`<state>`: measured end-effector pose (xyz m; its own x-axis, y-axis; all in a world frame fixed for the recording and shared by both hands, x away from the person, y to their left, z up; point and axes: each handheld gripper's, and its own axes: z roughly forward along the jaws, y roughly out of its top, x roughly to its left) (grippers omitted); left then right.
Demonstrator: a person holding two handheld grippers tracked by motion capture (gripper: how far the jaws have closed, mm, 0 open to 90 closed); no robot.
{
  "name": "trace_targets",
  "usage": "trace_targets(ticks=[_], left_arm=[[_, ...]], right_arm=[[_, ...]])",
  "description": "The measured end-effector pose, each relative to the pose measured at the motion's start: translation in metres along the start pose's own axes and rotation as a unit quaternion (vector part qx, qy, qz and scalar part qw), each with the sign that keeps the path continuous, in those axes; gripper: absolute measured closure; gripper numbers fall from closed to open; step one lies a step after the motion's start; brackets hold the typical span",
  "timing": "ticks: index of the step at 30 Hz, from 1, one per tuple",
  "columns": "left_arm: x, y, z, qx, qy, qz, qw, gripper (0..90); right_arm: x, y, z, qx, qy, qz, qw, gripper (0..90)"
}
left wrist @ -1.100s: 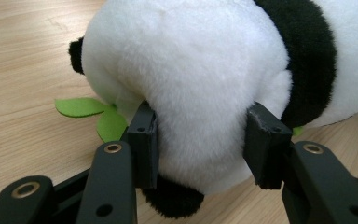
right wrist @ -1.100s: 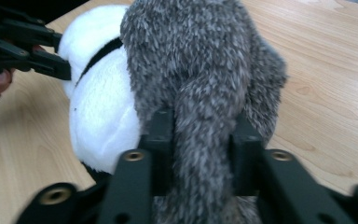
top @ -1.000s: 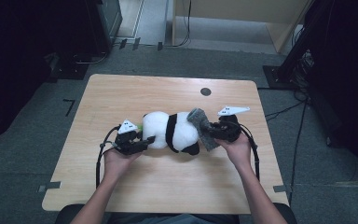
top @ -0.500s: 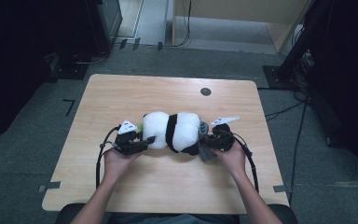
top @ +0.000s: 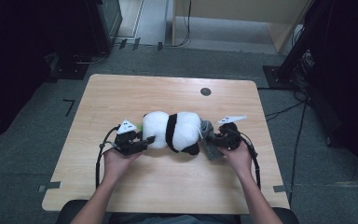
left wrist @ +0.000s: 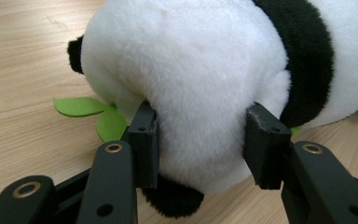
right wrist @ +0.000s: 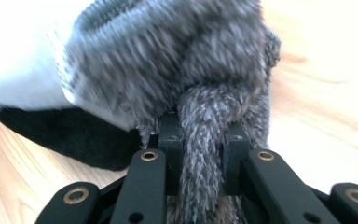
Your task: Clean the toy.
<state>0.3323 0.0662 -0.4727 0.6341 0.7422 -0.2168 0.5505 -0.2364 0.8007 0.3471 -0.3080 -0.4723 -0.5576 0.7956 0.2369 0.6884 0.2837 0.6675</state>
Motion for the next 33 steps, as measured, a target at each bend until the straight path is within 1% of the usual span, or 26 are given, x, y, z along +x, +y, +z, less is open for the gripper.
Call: trace_targets(ticks=[3,6,9,10,12,13,15,16,17,19,21,24,28,31,33], left_arm=[[-0.001,0.000,0.000,0.000,0.001,0.000,1.0000,52.8],[-0.001,0.000,0.000,-0.001,0.001,-0.001,1.0000,52.8],[-0.001,0.000,0.000,-0.003,0.001,-0.001,1.0000,52.8],[-0.002,0.000,0.000,-0.005,0.001,-0.001,1.0000,52.8],[-0.003,-0.001,0.001,-0.008,-0.001,-0.003,1.0000,52.8],[-0.005,-0.001,0.001,-0.008,0.000,-0.001,1.0000,52.8],[-0.008,0.000,0.002,-0.008,0.003,0.002,1.0000,52.9],[-0.010,0.000,0.003,-0.008,0.004,0.004,1.0000,52.9],[-0.011,0.000,0.003,-0.007,0.005,0.007,0.9999,52.9],[-0.013,0.000,0.003,-0.005,0.009,0.010,0.9999,52.9],[-0.012,-0.001,0.003,-0.003,0.009,0.006,0.9999,53.0],[-0.011,-0.002,0.002,-0.004,0.010,0.005,0.9999,53.0],[-0.012,-0.003,0.002,-0.009,0.010,0.009,0.9999,52.9],[-0.011,-0.003,0.002,-0.009,0.007,0.008,0.9999,53.0],[-0.010,-0.003,0.002,-0.009,0.004,0.005,0.9999,53.0]], right_arm=[[-0.001,0.003,-0.012,-0.024,-0.002,0.003,0.9997,76.7],[0.002,0.010,-0.022,-0.036,-0.017,-0.007,0.9992,76.7],[0.003,0.018,-0.028,-0.050,-0.017,-0.011,0.9985,76.7],[0.004,0.021,-0.031,-0.054,-0.016,-0.009,0.9984,76.7],[0.005,0.028,-0.037,-0.069,-0.008,-0.007,0.9976,76.6],[0.007,0.032,-0.040,-0.074,0.000,-0.004,0.9972,76.8],[0.011,0.039,-0.042,-0.080,0.015,-0.007,0.9966,77.5],[0.014,0.043,-0.042,-0.082,0.025,-0.011,0.9962,77.5],[0.018,0.046,-0.040,-0.081,0.029,-0.016,0.9961,77.5],[0.023,0.050,-0.034,-0.074,0.033,-0.027,0.9963,77.5],[0.026,0.051,-0.028,-0.069,0.035,-0.028,0.9966,77.6],[0.025,0.052,-0.023,-0.070,0.041,-0.024,0.9964,77.7],[0.023,0.049,-0.019,-0.071,0.036,-0.030,0.9964,77.5],[0.019,0.044,-0.017,-0.076,0.040,-0.025,0.9960,77.3],[0.015,0.040,-0.015,-0.069,0.034,-0.021,0.9968,77.3]])
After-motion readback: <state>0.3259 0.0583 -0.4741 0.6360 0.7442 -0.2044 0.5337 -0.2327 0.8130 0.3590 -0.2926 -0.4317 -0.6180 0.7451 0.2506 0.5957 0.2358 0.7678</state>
